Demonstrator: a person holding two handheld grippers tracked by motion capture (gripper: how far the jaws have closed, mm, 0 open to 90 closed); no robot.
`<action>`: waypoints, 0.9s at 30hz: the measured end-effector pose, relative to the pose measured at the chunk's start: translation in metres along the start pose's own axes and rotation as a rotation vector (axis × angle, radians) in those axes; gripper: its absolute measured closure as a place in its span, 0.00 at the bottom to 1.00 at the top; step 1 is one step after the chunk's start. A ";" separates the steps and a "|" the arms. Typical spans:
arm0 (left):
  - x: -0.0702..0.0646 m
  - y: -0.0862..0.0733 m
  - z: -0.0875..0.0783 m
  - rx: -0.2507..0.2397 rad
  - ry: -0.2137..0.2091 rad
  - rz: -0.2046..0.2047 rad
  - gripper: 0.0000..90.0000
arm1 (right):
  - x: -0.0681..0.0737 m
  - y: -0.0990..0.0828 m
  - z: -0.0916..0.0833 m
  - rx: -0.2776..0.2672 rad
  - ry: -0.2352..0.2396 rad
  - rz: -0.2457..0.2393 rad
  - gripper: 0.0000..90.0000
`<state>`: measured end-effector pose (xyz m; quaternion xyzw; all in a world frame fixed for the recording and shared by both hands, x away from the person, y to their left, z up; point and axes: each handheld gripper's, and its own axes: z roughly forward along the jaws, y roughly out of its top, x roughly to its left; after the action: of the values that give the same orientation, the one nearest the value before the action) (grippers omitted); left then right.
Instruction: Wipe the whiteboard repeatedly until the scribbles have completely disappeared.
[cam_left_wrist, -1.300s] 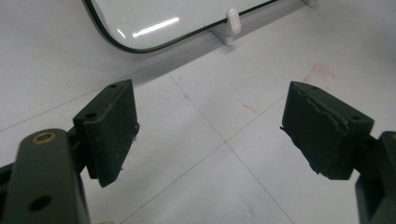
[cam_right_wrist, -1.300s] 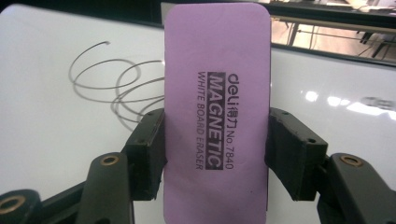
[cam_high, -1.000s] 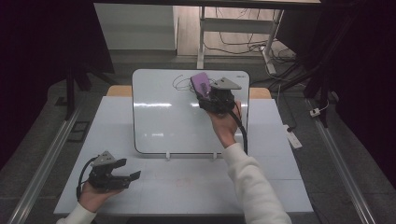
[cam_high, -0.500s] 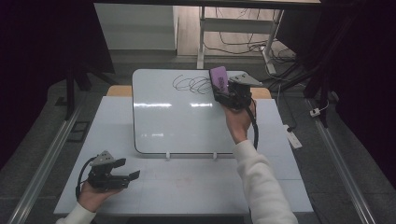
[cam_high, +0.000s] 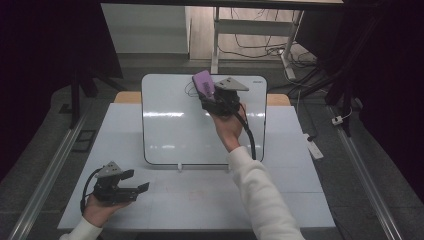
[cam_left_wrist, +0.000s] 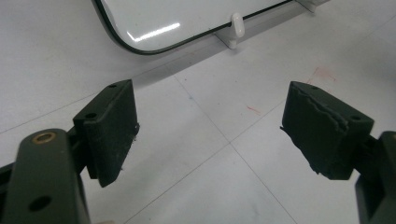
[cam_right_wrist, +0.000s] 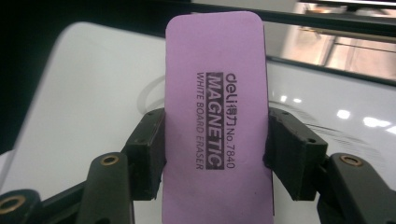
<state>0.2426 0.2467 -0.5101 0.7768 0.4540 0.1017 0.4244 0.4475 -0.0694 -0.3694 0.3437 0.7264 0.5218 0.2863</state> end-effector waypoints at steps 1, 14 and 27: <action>0.000 0.000 0.000 0.001 0.000 0.000 0.21 | 0.003 0.000 0.001 0.003 0.003 -0.009 0.46; 0.002 0.000 0.000 -0.003 -0.004 -0.002 0.21 | -0.039 0.005 -0.022 -0.021 -0.117 0.049 0.46; 0.002 -0.001 0.000 -0.003 -0.004 0.002 0.21 | 0.028 0.005 0.019 -0.004 0.050 -0.011 0.46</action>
<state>0.2435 0.2484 -0.5111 0.7767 0.4525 0.1014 0.4262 0.4470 -0.0351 -0.3716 0.3260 0.7342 0.5300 0.2718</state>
